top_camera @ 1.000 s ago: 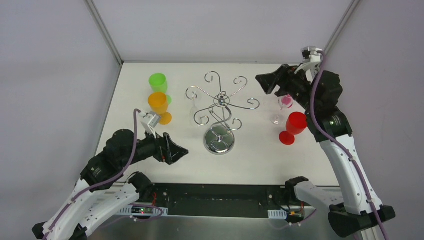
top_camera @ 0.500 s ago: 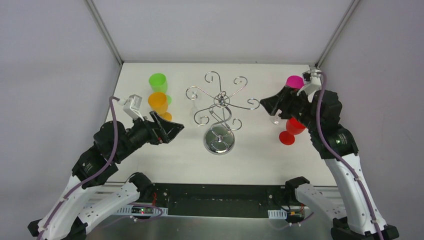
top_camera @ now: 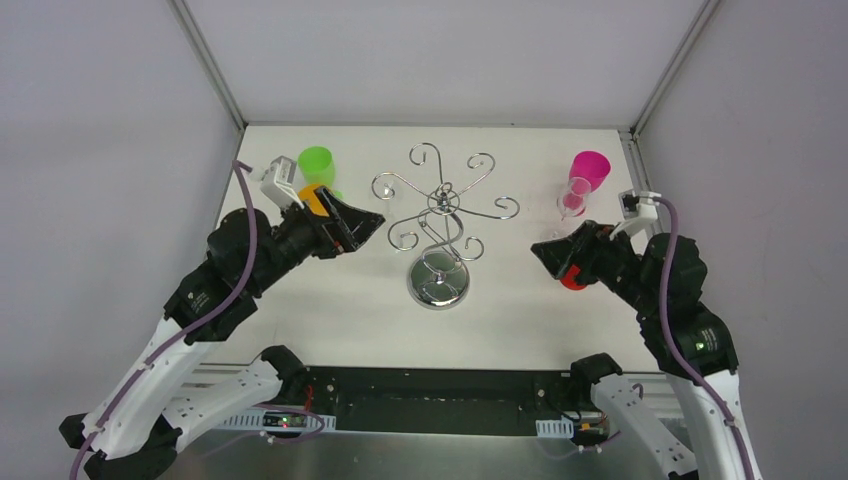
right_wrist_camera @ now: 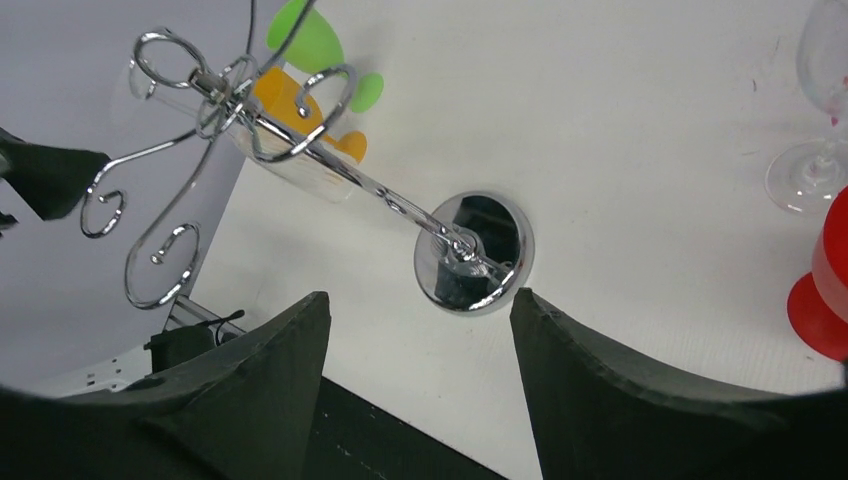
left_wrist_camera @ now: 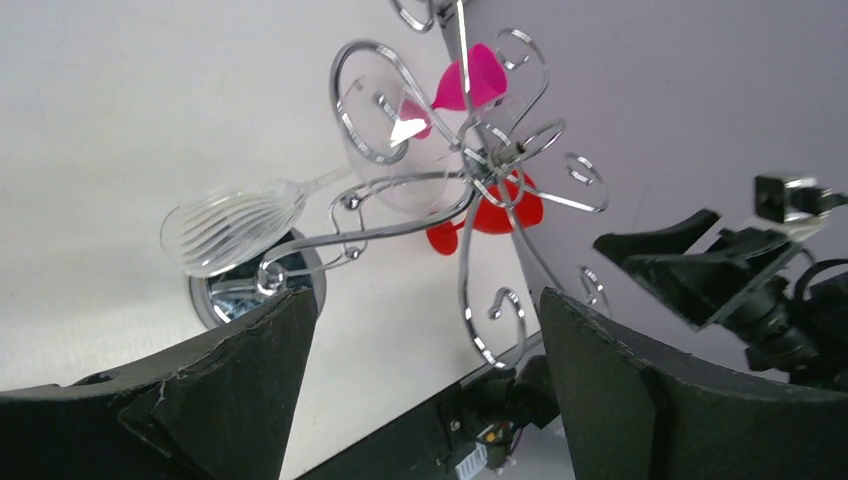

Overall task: Take the wine glass off the wine glass rack
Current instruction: Pick up the wine glass from the wine rack.

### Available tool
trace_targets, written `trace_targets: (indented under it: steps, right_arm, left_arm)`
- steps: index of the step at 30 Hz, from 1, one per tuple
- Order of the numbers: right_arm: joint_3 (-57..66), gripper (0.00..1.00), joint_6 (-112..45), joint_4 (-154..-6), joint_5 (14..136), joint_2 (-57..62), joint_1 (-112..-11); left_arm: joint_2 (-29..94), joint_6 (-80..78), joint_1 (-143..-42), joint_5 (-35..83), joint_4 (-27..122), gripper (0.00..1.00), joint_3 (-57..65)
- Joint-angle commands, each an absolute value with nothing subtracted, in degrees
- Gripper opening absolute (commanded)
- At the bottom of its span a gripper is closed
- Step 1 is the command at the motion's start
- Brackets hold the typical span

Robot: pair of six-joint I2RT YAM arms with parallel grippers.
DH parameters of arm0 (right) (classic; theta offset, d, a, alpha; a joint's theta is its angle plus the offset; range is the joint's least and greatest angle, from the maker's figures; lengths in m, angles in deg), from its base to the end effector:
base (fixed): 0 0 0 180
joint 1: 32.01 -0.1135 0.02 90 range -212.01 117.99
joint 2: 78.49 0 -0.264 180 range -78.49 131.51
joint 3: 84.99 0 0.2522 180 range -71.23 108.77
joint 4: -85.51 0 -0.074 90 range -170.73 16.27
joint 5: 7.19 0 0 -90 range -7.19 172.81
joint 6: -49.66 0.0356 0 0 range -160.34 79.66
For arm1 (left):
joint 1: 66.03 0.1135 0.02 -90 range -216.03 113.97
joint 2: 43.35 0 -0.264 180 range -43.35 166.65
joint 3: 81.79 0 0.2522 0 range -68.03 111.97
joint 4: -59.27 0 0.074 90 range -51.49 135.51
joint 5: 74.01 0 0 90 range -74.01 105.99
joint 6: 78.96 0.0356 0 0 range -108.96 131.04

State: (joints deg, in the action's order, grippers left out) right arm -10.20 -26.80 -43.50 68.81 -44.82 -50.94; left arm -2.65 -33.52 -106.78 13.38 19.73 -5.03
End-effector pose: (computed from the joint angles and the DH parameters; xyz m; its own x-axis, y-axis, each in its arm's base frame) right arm 0.0892 0.0397 0.4071 -0.2841 0.1427 -0.9481 -0.4873 0.8302 0.2710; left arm 0.1019 -0.0856 0.4275 -0.4661 -0.5236 -0.7131 0.4078 0.5882 -0.6984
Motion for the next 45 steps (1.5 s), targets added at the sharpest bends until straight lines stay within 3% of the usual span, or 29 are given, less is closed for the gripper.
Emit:
trace_targets:
  steps: [1, 12, 35, 45]
  right_arm:
    - [-12.79, 0.69, -25.9, -41.25, 67.65, -47.62, -50.77]
    - [-16.43, 0.68, -25.27, -41.37, 65.6, -51.47, -50.75]
    - [-19.95, 0.68, -25.07, -42.76, 65.35, -53.46, -50.78]
    - [-20.68, 0.68, -25.11, -42.97, 65.48, -53.91, -50.78]
  left_arm:
    - [0.19, -35.18, -104.78, 14.2, 24.57, 0.83, 0.17]
    - [3.82, -42.98, -92.26, 26.96, 30.27, 0.7, -2.57]
    - [6.05, -47.17, -90.78, 31.37, 34.7, 0.49, -5.05]
    - [6.74, -47.32, -90.48, 32.02, 34.7, 0.34, -4.89]
